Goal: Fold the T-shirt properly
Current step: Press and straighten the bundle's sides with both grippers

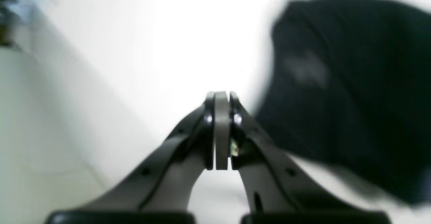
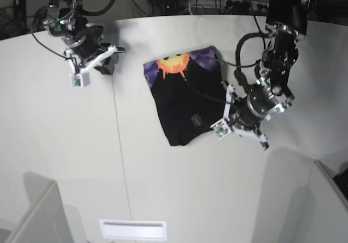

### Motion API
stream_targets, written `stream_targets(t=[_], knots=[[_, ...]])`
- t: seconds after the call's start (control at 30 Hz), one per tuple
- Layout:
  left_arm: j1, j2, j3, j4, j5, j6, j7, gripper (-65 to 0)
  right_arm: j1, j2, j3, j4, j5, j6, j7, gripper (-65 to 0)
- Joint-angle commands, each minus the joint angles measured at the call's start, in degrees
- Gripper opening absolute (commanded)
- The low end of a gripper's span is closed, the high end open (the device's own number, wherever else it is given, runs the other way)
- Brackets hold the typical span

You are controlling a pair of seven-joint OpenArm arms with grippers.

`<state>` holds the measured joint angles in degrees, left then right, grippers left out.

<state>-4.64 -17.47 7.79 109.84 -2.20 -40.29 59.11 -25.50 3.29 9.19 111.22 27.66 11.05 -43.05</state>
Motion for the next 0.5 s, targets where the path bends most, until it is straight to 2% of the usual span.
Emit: stream_targets(t=[0.0, 0.2, 0.47], knots=[[1.2, -1.4, -1.7, 0.7, 0.7, 0.3, -0.5, -65.0, 0.8, 0.7, -1.3, 1.4, 0.5, 0.2, 1.0, -65.0], [11.5, -2.4, -6.9, 0.4, 0.8, 0.3, -0.7, -65.0, 4.4, 1.4, -7.3, 2.1, 0.4, -0.1, 0.5, -65.0], [11.6, -1.9, -6.8, -8.1, 1.2, 0.3, -0.8, -65.0, 6.7, 1.5, -8.3, 0.9, 0.3, 0.1, -1.9, -65.0]])
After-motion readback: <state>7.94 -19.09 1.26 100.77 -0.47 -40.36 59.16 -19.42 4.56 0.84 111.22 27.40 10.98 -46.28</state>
